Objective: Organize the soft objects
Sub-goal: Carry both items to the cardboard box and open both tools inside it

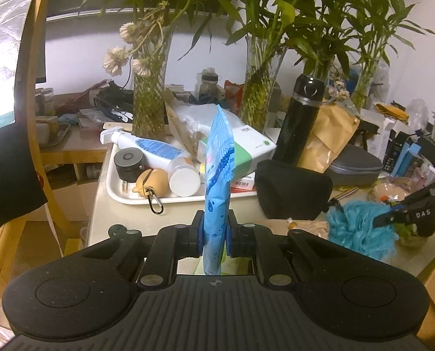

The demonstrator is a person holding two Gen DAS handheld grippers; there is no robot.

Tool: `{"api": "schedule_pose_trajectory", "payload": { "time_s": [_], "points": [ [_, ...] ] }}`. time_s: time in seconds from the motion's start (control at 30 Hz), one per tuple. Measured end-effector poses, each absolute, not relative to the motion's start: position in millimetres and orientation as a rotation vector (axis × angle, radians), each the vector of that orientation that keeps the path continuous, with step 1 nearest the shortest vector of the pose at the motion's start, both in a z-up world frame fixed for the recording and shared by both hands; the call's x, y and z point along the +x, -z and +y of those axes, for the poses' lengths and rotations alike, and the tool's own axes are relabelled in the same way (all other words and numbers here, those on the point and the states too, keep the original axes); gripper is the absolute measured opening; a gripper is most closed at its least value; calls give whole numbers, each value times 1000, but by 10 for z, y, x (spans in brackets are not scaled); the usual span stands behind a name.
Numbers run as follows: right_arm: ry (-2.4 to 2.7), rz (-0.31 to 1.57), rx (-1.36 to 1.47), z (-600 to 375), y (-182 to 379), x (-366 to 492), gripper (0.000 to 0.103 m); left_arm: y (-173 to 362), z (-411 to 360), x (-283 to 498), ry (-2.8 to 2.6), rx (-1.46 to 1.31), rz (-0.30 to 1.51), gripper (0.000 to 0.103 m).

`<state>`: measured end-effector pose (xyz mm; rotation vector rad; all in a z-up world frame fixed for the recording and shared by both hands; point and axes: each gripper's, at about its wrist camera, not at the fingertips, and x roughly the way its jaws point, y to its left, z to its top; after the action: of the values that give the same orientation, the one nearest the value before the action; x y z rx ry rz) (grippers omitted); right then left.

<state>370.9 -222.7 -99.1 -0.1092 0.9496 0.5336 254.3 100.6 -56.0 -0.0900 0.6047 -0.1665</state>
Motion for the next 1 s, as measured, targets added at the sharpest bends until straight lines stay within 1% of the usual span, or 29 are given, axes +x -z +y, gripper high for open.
{"api": "schedule_pose_trajectory", "payload": {
  "time_s": [0.37, 0.53, 0.77, 1.0],
  "points": [
    [-425, 763, -55, -2429, 668, 3475, 17, 515, 975, 2354, 158, -75, 579, 14],
    [-408, 740, -34, -2517, 521, 3381, 17, 508, 981, 2302, 141, -69, 582, 14],
    [-439, 678, -50, -2598, 5, 3138, 17, 442, 1060, 2250, 127, -133, 592, 14],
    [-467, 610, -47, -2649, -449, 2917, 17, 109, 1029, 2134, 129, -164, 545, 14]
  ]
}}
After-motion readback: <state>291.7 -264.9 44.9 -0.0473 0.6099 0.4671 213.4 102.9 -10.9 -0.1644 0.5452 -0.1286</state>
